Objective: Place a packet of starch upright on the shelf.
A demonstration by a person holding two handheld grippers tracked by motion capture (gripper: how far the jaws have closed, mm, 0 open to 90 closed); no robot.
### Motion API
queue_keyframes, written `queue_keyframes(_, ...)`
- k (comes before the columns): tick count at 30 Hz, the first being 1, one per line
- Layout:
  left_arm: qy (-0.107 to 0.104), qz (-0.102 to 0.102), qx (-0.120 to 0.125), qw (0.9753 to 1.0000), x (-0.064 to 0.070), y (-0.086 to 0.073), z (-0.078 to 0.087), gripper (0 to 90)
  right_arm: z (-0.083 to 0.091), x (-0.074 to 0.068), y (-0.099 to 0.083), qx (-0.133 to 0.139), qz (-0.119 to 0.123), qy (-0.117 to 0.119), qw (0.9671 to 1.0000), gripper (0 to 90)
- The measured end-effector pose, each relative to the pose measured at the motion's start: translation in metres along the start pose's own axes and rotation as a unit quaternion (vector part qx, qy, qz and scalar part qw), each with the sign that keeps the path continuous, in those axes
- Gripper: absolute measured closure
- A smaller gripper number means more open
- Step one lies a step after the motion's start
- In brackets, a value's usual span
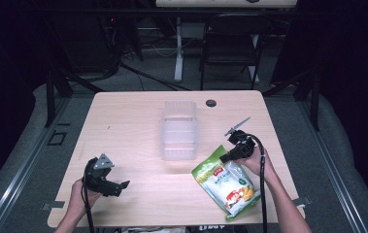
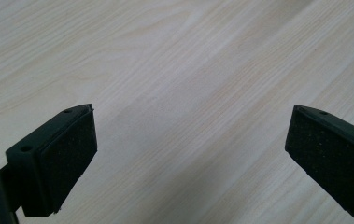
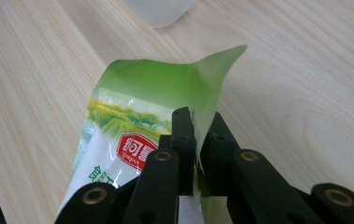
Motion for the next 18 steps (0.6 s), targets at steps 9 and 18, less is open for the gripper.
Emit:
queue_keyframes(9,0.000,0.000,-0.001,1.0000,0.000,0.000,0.000,2.3,0.014,-0.005,-0.006,0.019,-0.013,-0.025,0.9994,89.8)
queue_keyframes(18,0.000,0.001,0.001,1.0000,-0.001,0.000,0.000,2.3,0.030,-0.009,-0.007,0.032,-0.023,-0.039,0.9985,90.0)
Point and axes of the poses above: each handheld gripper's, and its own axes: z roughly backward along the jaws, y roughly out of its top, x roughly to its right, the point moved 4 cm from there along -z, roughly forward along the jaws, and after that the axes turned 14 degrees about z, right-handed, at the moved point
